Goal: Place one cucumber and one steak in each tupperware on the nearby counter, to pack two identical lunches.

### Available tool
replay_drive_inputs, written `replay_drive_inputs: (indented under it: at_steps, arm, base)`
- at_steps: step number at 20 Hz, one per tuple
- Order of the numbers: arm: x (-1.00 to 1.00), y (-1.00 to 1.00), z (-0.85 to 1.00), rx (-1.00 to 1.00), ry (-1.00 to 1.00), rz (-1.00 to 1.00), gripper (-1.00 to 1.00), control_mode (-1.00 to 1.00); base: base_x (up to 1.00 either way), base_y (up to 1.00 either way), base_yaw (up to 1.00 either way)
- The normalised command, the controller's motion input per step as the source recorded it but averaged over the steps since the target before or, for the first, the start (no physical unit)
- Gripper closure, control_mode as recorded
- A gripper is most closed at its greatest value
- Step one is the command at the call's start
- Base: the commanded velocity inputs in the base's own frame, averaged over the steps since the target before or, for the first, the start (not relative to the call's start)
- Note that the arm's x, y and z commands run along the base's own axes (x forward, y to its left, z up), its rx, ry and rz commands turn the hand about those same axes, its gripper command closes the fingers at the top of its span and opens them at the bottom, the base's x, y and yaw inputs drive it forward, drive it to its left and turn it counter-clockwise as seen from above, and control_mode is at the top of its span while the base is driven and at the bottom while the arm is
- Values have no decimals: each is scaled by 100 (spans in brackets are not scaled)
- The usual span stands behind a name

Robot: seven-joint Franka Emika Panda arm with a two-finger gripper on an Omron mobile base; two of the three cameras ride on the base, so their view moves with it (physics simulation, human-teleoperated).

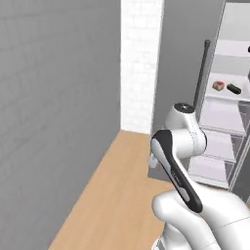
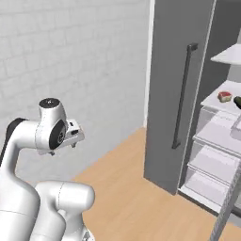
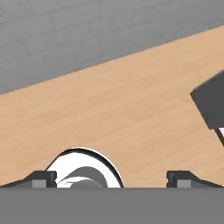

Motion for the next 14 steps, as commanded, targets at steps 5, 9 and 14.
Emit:
replay_drive_inputs:
  at_steps: [5,9,14]
  arm:
    - [0,0,0,0,0,0,-100,100]
    - [0,0,0,0,0,0,-100,100]
    - [0,0,0,0,0,0,-100,100]
  base:
    - [37,34,-92]
    - [56,45,-86]
    - [97,59,-59]
